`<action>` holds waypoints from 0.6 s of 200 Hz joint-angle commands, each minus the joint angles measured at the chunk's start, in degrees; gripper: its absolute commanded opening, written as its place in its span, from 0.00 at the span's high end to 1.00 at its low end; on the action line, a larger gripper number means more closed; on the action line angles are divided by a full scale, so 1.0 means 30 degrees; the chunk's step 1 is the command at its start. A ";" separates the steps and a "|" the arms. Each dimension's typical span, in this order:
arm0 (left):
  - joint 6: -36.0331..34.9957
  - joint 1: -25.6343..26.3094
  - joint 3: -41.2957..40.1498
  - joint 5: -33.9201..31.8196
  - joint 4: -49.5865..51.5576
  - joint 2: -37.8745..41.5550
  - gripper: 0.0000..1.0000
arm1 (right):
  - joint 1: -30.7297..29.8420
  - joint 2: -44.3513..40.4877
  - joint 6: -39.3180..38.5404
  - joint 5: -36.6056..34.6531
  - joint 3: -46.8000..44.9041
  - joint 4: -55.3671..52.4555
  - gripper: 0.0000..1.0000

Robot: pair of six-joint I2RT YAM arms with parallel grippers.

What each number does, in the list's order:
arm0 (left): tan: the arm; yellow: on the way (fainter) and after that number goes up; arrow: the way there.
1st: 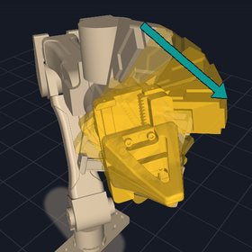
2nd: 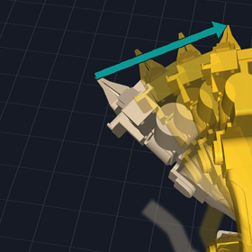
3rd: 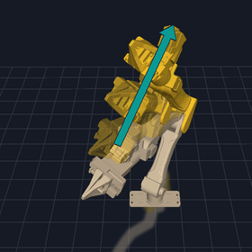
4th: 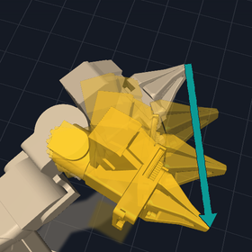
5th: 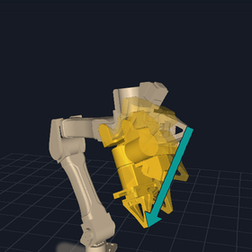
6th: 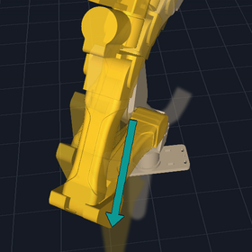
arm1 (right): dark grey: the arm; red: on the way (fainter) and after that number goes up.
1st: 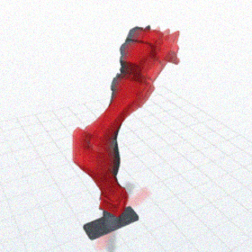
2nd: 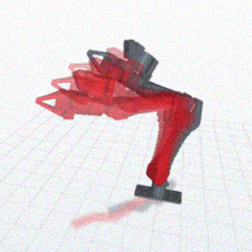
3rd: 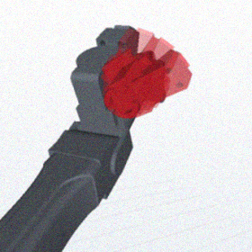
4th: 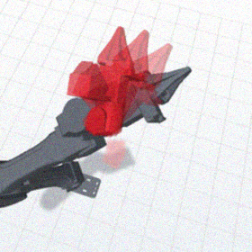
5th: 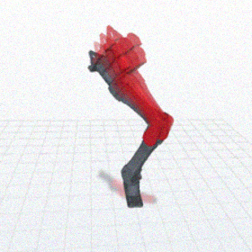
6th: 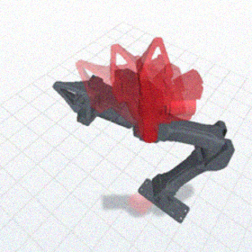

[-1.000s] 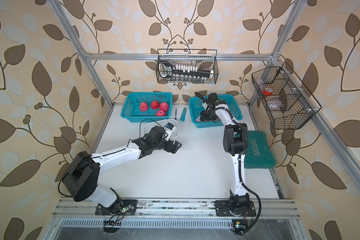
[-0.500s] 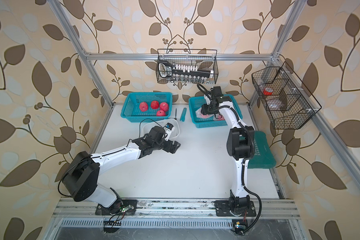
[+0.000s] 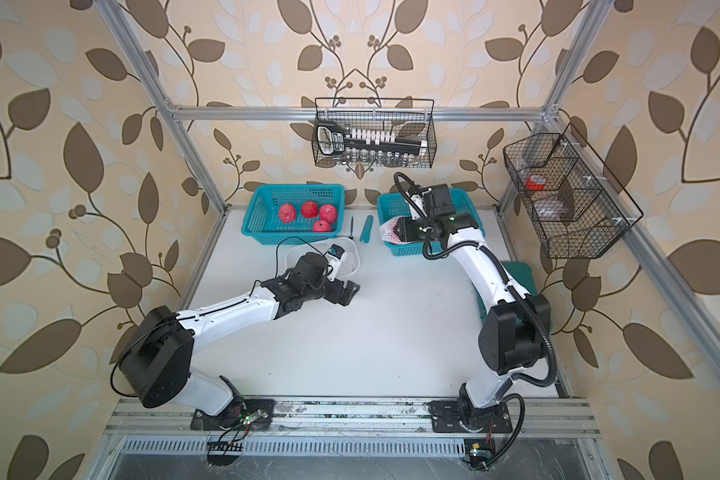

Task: Remove foam nets from apples
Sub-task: Pick up the apple from the basket, then place the apple at the center of the board.

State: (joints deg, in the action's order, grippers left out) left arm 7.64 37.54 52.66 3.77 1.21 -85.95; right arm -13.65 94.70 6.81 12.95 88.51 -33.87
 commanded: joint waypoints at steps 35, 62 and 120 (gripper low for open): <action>-0.1240 0.0084 -0.1440 0.0223 -0.0719 0.0286 0.01 | -0.2456 -0.2666 0.2076 0.1958 -0.6827 0.3657 0.46; -0.1740 0.0090 -0.3665 0.1672 -0.1941 0.1463 0.01 | -0.3305 -0.2851 0.2870 0.2931 -0.8700 0.4163 0.46; -0.2713 0.0209 -0.7497 0.2962 -0.5209 0.3009 0.01 | -0.5454 -0.1218 0.4044 0.1299 -0.9324 0.3700 0.46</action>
State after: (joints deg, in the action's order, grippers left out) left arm 3.14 37.56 30.85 9.45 -8.25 -77.76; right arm -27.51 89.06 16.56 19.29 60.42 -23.55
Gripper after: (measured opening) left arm 0.987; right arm 0.543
